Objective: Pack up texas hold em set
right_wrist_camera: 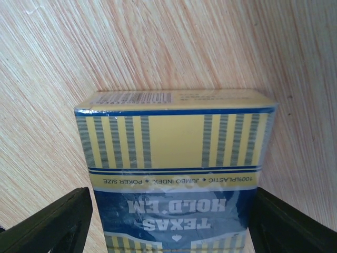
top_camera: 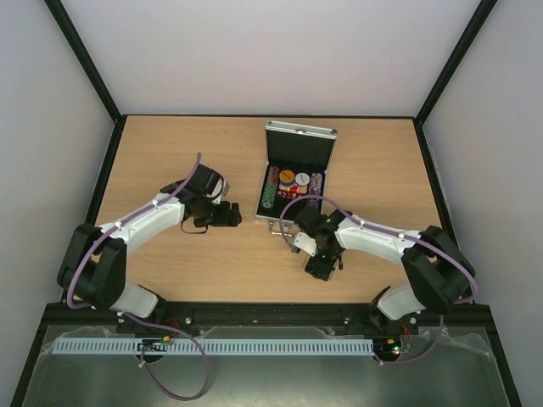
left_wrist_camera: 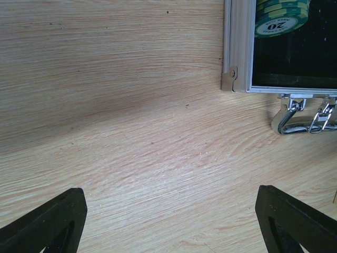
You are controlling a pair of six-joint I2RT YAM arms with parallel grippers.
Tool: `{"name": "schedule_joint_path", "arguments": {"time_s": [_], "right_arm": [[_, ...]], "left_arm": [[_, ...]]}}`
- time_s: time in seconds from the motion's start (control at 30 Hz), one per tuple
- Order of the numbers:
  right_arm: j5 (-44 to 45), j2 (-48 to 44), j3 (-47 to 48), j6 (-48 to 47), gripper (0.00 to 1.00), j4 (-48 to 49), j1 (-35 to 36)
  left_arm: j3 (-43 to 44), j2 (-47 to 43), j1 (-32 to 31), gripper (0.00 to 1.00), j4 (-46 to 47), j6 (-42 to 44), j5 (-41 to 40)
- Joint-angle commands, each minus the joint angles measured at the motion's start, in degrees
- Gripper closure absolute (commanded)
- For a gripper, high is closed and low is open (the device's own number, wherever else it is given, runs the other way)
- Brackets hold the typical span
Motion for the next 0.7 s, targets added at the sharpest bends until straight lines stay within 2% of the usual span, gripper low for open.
{"name": "schedule_joint_path", "arguments": {"time_s": [0.0, 0.1, 0.37, 0.67], "right_arm": [[-0.8, 0.3, 0.9, 0.5, 0.21, -1.7, 0.2], [-0.8, 1.1, 0.7, 0.5, 0.27, -1.9, 0.2], [0.4, 0.7, 1.7, 0.5, 0.35, -2.0, 0.2], [3.3, -3.2, 13.7, -7.0, 0.36, -9.4, 0.1]], "left_arm": [[-1.1, -1.0, 0.2, 0.1, 0.5, -0.8, 1.1], [-1.8, -1.2, 0.2, 0.11, 1.0, -0.9, 1.5], [-2.9, -1.5, 0.1, 0.12, 1.3, -0.9, 2.1], [-4.6, -4.0, 0.1, 0.13, 2.5, -1.4, 2.2]]}}
